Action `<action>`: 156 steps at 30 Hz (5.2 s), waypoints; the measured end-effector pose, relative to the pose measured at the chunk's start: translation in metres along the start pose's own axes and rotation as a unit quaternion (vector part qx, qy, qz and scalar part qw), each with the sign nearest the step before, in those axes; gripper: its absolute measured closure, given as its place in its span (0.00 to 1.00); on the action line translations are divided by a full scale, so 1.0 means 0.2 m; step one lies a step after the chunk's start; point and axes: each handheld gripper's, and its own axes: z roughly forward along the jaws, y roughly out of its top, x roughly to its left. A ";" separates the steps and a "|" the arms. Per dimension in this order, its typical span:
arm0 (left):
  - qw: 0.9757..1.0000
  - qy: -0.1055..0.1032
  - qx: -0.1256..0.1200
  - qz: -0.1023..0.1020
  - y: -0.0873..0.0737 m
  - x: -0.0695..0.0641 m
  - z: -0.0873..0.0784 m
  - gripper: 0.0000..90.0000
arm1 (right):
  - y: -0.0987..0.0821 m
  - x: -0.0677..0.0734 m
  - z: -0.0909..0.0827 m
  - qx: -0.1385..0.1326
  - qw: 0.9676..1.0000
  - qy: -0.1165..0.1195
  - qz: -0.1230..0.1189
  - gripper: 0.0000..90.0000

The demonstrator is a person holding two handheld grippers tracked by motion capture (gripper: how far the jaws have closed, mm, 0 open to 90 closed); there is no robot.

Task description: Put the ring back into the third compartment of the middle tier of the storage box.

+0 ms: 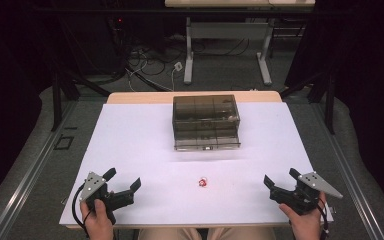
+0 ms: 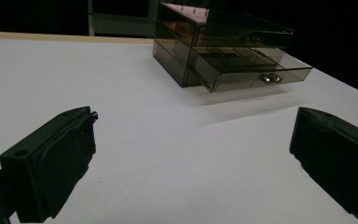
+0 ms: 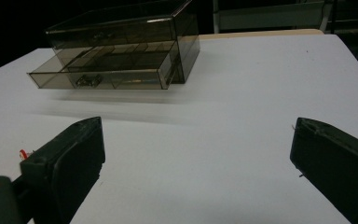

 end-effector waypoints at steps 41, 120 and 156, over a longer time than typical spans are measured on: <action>1.000 0.006 0.014 -0.005 -0.01 0.00 0.00 0.00 | 0.12 0.35 0.22 0.055 0.990 0.093 -0.090 0.27; 1.000 0.006 0.025 -0.012 -0.02 0.00 -0.01 0.00 | -0.02 0.71 0.63 0.195 0.951 0.193 -0.142 0.64; 1.000 0.005 0.020 -0.013 -0.02 0.00 -0.01 0.00 | -0.10 0.71 0.68 0.211 0.945 0.192 -0.162 0.79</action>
